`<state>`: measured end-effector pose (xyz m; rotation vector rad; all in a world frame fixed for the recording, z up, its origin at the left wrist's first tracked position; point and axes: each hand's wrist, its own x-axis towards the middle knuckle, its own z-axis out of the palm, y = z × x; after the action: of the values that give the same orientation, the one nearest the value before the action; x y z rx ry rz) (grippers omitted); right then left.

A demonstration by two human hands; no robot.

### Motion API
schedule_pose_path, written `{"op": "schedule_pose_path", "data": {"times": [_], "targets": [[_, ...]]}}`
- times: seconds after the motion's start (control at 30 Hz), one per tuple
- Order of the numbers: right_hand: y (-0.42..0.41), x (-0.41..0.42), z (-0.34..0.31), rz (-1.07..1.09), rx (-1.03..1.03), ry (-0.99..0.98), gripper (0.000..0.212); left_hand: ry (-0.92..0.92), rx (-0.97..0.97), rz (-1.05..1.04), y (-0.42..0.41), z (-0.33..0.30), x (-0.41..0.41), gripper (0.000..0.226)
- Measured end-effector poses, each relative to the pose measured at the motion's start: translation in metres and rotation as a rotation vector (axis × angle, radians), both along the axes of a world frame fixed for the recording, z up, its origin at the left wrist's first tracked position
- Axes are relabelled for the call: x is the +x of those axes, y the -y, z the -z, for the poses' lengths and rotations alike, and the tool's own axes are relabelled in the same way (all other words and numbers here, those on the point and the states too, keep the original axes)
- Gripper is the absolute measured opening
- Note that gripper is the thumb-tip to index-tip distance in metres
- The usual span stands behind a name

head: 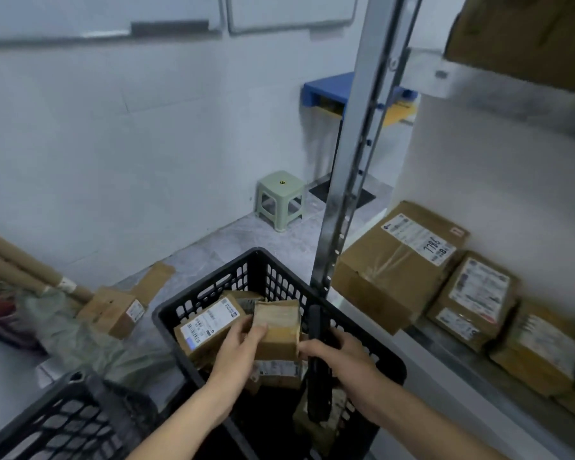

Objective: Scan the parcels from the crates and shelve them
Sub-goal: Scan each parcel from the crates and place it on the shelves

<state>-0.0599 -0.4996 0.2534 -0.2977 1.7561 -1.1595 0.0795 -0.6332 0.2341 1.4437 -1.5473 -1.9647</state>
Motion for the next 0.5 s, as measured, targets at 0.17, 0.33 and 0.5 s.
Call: {"op": "schedule_pose_path", "data": {"times": [0.17, 0.33, 0.5], "targets": [[-0.041, 0.031, -0.048, -0.033, -0.099, 0.006, 0.043, -0.071, -0.087, 0.085, -0.029, -0.048, 0.032, 0.039], [-0.079, 0.06, -0.086, -0.016, -0.122, -0.089, 0.073, -0.126, -0.21, 0.218, -0.071, -0.096, 0.073, 0.053], [-0.139, 0.099, -0.138, 0.003, -0.162, -0.067, 0.058, -0.145, -0.229, 0.101, -0.126, -0.147, 0.105, 0.012]]}}
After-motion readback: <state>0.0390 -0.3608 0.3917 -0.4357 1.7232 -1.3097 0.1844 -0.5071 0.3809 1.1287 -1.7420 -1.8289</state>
